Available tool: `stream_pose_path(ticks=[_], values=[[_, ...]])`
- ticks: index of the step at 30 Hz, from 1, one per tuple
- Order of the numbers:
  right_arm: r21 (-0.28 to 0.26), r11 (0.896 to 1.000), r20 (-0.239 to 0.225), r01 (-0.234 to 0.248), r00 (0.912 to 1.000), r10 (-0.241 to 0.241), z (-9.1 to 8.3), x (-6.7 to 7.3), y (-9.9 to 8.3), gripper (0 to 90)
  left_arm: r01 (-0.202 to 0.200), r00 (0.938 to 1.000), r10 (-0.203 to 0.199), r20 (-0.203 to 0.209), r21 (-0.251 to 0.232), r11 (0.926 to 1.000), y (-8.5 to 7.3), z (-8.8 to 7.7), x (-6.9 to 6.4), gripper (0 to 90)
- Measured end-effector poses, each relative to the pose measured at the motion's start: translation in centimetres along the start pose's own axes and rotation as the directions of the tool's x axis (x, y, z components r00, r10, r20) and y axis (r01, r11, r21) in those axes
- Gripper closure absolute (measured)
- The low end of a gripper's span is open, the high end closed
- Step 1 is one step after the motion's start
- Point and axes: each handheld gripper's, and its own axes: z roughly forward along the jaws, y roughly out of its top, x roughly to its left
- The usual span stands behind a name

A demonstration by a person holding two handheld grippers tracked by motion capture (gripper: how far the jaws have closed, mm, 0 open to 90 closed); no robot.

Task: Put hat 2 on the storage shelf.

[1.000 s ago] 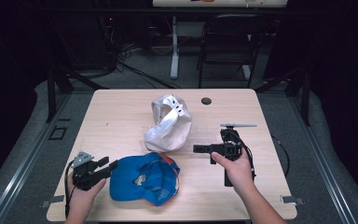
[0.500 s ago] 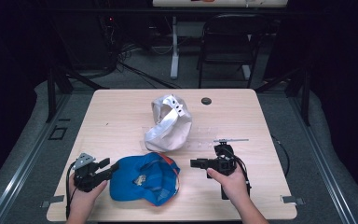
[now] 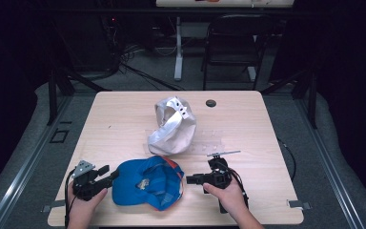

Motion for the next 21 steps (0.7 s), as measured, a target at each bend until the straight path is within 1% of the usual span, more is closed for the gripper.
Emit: stream_pose_path(ticks=[1, 2, 4, 5, 6, 7, 8, 9, 10, 11, 12, 13, 14, 17, 18, 19, 20, 21], values=[[0.001, 1.0, -0.005, -0.002, 1.0, 0.002, 0.3, -0.1, -0.2, 58.3, 0.0, 1.0, 0.0, 0.0, 0.0, 1.0, 0.0, 0.0, 0.0, 49.5], [0.011, 1.0, -0.006, -0.006, 1.0, 0.006, 0.5, -0.2, -0.3, 58.3, 0.001, 0.9999, -0.001, -0.011, 0.002, 1.0, -0.2, -0.1, 0.0, 49.5], [0.015, 1.0, -0.013, -0.012, 0.9998, 0.012, 0.8, -0.4, -0.4, 58.3, 0.001, 0.9999, -0.001, -0.013, -0.003, 1.0, -0.3, -0.2, 0.0, 49.5], [0.02, 1.0, -0.013, -0.016, 0.9998, 0.016, 1.1, -0.5, -0.5, 58.3, -0.003, 0.9999, 0.003, -0.016, 0.006, 1.0, -0.3, -0.4, 0.1, 49.5], [0.043, 0.999, -0.01, -0.015, 0.9998, 0.016, 1.6, -0.7, -0.6, 58.3, -0.001, 0.9998, 0.001, -0.02, -0.002, 1.0, -0.4, -0.5, 0.1, 49.5], [0.043, 0.999, -0.01, -0.015, 0.9998, 0.016, 1.6, -0.7, -0.6, 58.3, -0.004, 0.9997, 0.004, -0.024, 0.004, 1.0, -0.5, -0.7, 0.1, 49.5], [0.046, 0.999, -0.008, -0.012, 0.9999, 0.012, 1.8, -0.8, -0.6, 58.3, -0.005, 0.9996, 0.005, -0.028, 0.001, 1.0, -0.6, -0.8, 0.2, 49.5], [0.048, 0.999, -0.011, -0.022, 0.9997, 0.023, 2.0, -0.9, -0.6, 58.4, -0.001, 0.9995, 0.001, -0.031, 0.001, 1.0, -0.7, -0.9, 0.2, 49.5], [0.06, 0.998, -0.024, -0.025, 0.9994, 0.027, 2.5, -1.1, -0.5, 58.4, 0.002, 0.9993, -0.002, -0.037, 0.005, 1.0, -0.9, -1.2, 0.4, 49.5], [0.06, 0.998, -0.024, -0.025, 0.9994, 0.027, 2.5, -1.1, -0.5, 58.4, 0.002, 0.9993, -0.002, -0.037, 0.005, 1.0, -0.9, -1.2, 0.4, 49.5], [0.067, 0.997, -0.023, -0.026, 0.9994, 0.027, 2.7, -1.1, -0.4, 58.5, 0.004, 0.999, -0.003, -0.044, 0.004, 1.0, -1.0, -1.4, 0.5, 49.5], [0.071, 0.997, -0.019, -0.016, 0.9997, 0.018, 3.0, -1.2, -0.4, 58.5, 0.008, 0.9989, -0.008, -0.046, -0.001, 1.0, -1.1, -1.5, 0.6, 49.5], [0.07, 0.997, -0.021, -0.016, 0.9996, 0.017, 3.2, -1.2, -0.3, 58.5, 0.01, 0.9987, -0.01, -0.051, -0.002, 0.9999, -1.2, -1.7, 0.6, 49.5], [0.089, 0.996, -0.024, -0.014, 0.9996, 0.016, 3.9, -1.2, -0.1, 58.6, 0.02, 0.9976, -0.02, -0.067, -0.005, 0.9998, -1.5, -2.3, 0.9, 49.5], [0.094, 0.995, -0.036, -0.019, 0.9991, 0.022, 4.2, -1.2, -0.1, 58.6, 0.024, 0.9972, -0.025, -0.07, -0.013, 0.9996, -1.6, -2.4, 1.0, 49.5], [0.1, 0.995, -0.036, -0.022, 0.999, 0.026, 4.3, -1.2, 0.0, 58.7, 0.027, 0.9967, -0.028, -0.076, -0.011, 0.9996, -1.7, -2.6, 1.0, 49.5], [0.111, 0.993, -0.056, -0.028, 0.9978, 0.034, 4.7, -1.2, 0.0, 58.9, 0.031, 0.9961, -0.032, -0.082, -0.012, 0.9994, -1.8, -2.8, 1.2, 49.5], [0.111, 0.993, -0.056, -0.028, 0.9978, 0.034, 4.7, -1.2, 0.0, 58.9, 0.031, 0.9961, -0.032, -0.082, -0.012, 0.9994, -1.8, -2.8, 1.2, 49.5]])
